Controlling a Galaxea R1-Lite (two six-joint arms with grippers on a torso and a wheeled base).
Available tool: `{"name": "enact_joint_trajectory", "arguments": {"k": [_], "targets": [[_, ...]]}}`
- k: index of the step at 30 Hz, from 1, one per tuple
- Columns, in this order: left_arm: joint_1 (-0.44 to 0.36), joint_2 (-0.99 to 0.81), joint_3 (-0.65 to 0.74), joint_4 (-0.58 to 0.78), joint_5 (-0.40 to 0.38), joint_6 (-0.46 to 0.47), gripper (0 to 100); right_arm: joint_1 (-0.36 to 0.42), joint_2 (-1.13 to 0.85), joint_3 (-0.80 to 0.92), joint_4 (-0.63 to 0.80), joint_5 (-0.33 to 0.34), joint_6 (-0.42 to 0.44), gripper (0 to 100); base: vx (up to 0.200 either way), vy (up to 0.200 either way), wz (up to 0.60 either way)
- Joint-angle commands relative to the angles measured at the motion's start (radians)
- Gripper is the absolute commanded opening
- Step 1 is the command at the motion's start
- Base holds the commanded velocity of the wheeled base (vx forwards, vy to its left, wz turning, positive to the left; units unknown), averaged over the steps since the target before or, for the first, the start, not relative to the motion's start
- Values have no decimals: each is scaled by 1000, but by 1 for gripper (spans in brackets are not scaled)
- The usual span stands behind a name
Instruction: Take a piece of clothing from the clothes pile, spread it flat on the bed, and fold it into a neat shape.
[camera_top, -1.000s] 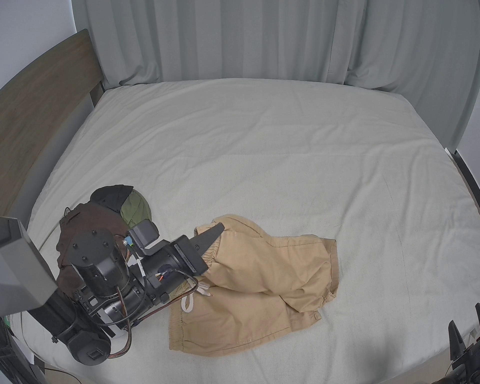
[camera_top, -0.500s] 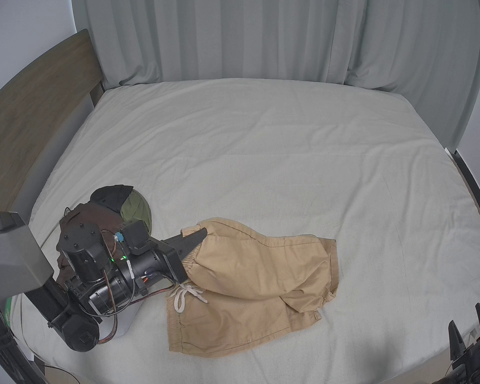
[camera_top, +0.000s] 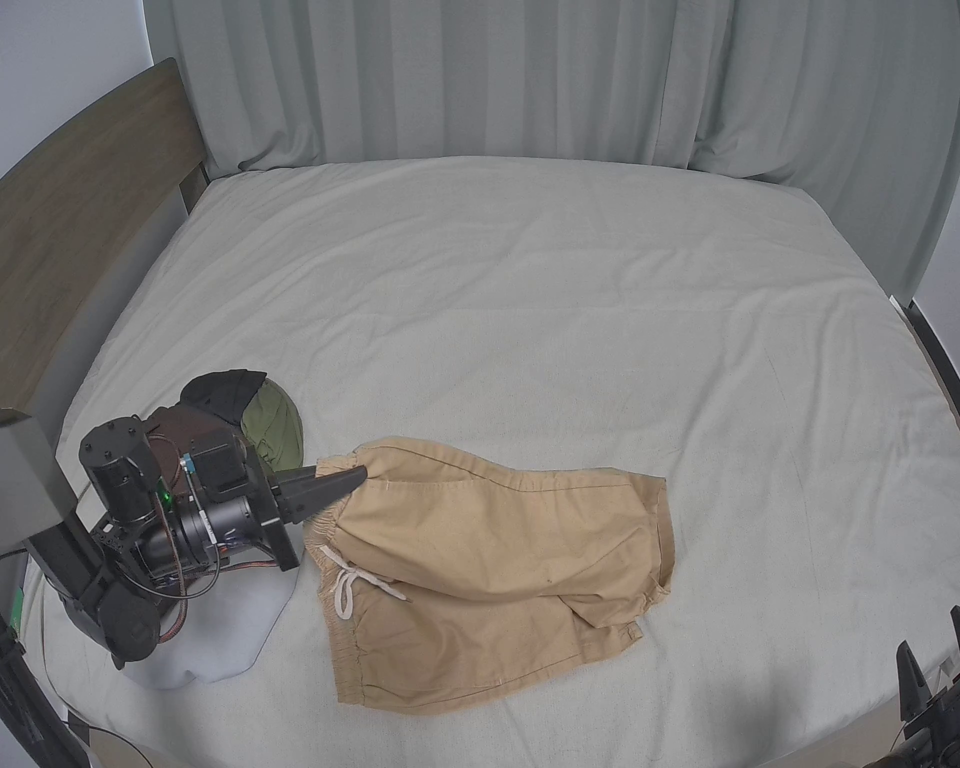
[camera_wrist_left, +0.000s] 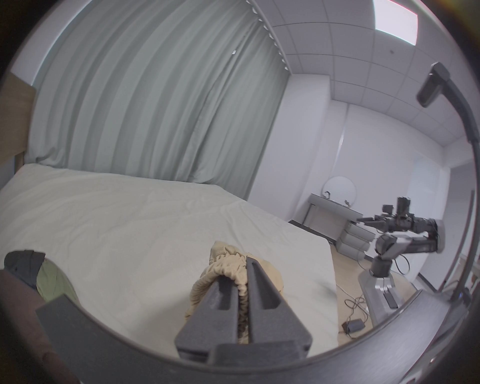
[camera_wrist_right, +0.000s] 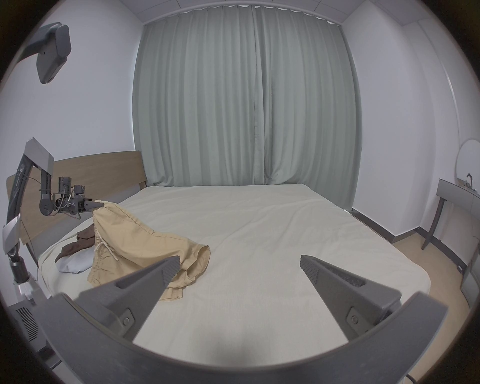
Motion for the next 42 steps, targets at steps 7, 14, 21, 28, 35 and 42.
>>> {"name": "enact_joint_trajectory", "arguments": {"k": [7,14,21,28,35,42], "targets": [[99,64,0,-2,-85,135,0,-1,-16,18,0,2,-6,100,0,0,0],[130,122,-13,-2,-145,181,0,1,-16,18,0,5,-12,100,0,0,0],[137,128,-10,-2,-145,185,0,1,-16,18,-1,5,-14,100,0,0,0],[145,130,-35,-2,-145,185,0,1,-16,18,-1,5,-11,100,0,0,0],[144,142,-35,-1,-145,185,0,-1,-16,18,0,5,-9,100,0,0,0],[147,148,-36,-1,-145,185,0,-1,-16,18,-1,21,-38,100,0,0,0]]}}
